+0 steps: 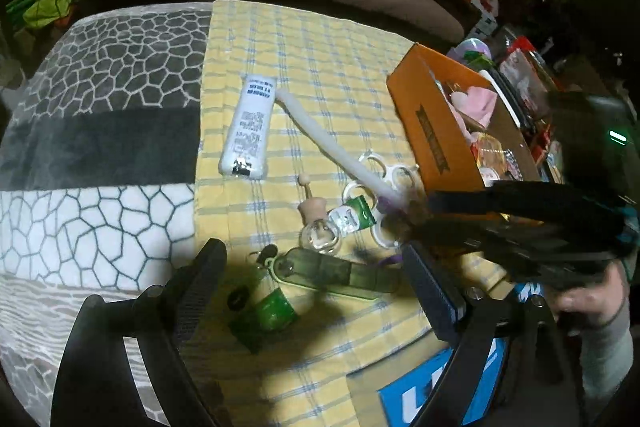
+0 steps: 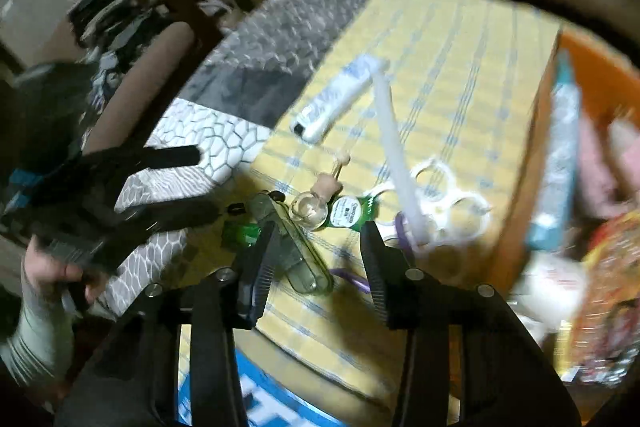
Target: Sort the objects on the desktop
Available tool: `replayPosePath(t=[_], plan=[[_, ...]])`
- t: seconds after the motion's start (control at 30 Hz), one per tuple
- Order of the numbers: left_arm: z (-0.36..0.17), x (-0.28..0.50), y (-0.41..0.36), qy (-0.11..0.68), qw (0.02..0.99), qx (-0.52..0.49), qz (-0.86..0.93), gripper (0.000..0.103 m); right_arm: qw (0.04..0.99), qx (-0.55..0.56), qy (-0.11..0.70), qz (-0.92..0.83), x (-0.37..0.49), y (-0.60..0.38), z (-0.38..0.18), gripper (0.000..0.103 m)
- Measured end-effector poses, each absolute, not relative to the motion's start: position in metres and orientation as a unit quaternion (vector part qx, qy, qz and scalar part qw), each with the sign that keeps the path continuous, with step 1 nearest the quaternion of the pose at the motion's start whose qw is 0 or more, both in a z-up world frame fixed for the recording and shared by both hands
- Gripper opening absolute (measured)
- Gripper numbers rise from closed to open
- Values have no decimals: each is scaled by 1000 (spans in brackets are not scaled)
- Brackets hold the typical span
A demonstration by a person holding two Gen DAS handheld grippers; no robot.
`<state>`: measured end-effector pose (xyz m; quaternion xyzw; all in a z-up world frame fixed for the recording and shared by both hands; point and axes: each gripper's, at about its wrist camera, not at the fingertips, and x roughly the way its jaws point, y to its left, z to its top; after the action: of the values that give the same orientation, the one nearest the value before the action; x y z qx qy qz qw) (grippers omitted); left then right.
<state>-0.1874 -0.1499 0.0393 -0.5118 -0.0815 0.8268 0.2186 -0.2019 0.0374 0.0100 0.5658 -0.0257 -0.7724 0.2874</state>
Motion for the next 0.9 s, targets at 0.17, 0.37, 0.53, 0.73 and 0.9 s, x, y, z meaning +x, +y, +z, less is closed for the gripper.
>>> replayPosePath(t=[0.17, 0.37, 0.53, 0.73, 0.9], plan=[[23, -178, -157, -58, 220, -510, 829, 92, 254, 586, -31, -769, -220, 30, -28, 38], [2, -144, -161, 39, 255, -488, 834, 92, 249, 598, -12, -762, -228, 18, -39, 38], [-15, -141, -156, 85, 304, -472, 823, 91, 280, 582, 84, -759, -228, -3, -24, 42], [-34, -158, -133, 158, 325, -481, 799, 87, 286, 582, 177, -740, -223, -7, -10, 44], [-45, -156, -122, 208, 354, -477, 777, 66, 319, 576, 165, -734, -228, -1, -4, 44]])
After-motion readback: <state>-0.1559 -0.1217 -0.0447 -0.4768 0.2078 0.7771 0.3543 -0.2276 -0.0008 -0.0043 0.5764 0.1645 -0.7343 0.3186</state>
